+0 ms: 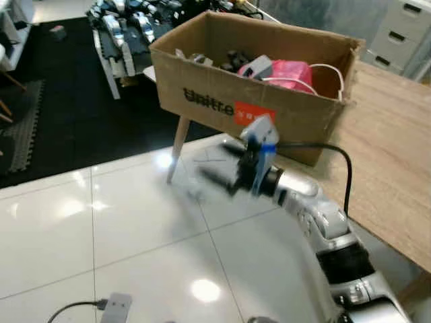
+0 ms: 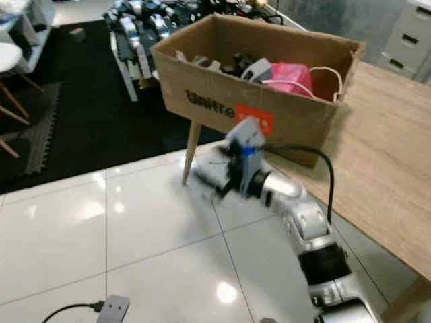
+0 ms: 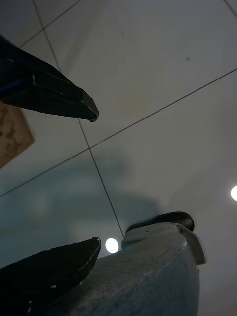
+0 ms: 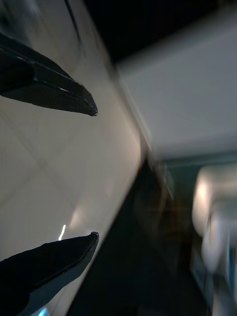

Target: Picking trash to rubbish bin

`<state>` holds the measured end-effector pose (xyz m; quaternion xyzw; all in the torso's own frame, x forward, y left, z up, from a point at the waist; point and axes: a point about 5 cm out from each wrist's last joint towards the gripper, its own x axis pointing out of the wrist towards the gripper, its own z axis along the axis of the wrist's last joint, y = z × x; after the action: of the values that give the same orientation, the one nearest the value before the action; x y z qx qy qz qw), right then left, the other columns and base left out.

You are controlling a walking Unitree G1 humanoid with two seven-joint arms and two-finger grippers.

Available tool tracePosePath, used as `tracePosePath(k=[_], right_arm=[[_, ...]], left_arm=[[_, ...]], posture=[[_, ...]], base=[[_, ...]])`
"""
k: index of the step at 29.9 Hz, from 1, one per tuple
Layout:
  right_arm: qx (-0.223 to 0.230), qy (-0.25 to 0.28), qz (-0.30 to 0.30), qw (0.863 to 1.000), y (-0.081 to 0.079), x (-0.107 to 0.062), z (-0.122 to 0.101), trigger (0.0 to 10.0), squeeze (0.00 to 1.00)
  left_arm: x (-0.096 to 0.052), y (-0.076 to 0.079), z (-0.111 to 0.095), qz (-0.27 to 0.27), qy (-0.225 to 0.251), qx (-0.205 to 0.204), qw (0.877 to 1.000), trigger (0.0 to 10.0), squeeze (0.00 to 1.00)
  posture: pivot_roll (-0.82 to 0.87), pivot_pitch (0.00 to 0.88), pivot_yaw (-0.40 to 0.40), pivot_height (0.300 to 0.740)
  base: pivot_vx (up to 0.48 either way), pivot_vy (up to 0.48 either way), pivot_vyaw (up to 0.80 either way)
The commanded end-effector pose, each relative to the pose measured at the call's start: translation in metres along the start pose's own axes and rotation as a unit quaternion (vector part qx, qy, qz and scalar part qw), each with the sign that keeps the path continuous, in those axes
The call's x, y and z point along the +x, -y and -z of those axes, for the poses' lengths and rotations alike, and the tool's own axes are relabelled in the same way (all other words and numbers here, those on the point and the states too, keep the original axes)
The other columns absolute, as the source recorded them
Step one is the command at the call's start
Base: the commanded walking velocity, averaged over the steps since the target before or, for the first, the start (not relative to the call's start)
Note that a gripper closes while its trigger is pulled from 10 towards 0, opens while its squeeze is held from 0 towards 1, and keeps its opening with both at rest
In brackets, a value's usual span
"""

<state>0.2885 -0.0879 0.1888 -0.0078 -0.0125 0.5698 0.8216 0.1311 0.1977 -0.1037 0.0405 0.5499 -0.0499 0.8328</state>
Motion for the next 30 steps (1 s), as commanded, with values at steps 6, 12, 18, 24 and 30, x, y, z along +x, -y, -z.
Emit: tracePosePath(k=[6,12,18,24,30], right_arm=[[0.025,-0.120,-0.033,0.992,-0.011,-0.002,0.048,10.0,0.00],[0.062,-0.343,0.031,0.937,-0.009,-0.030,0.135,10.0,0.00],[0.119,-0.433,0.210,0.868,0.001,-0.071,0.192,10.0,0.00],[0.166,-0.457,0.348,0.801,-0.011,-0.115,0.226,10.0,0.00],[0.214,-0.483,0.469,0.708,-0.046,-0.170,0.254,10.0,0.00]], left_arm=[[0.002,0.018,0.004,0.040,-0.007,-0.002,0.999,10.0,0.00],[0.002,0.016,0.002,0.039,-0.006,-0.002,0.999,10.0,0.00],[0.002,0.017,-0.001,0.039,-0.002,-0.004,0.999,10.0,0.00],[0.002,0.017,0.001,0.038,-0.004,-0.002,0.999,10.0,0.00],[0.002,0.017,0.004,0.035,-0.006,-0.004,0.999,10.0,0.00]], posture=[[-0.05,0.095,0.022,0.740],[-0.05,0.089,0.023,0.740],[-0.04,0.089,0.022,0.740],[-0.04,0.092,0.021,0.740],[-0.02,0.092,0.016,0.740]], base=[[0.000,0.000,0.00],[0.000,0.000,0.00],[0.000,0.000,0.00],[0.000,0.000,0.00],[0.000,0.000,0.00]])
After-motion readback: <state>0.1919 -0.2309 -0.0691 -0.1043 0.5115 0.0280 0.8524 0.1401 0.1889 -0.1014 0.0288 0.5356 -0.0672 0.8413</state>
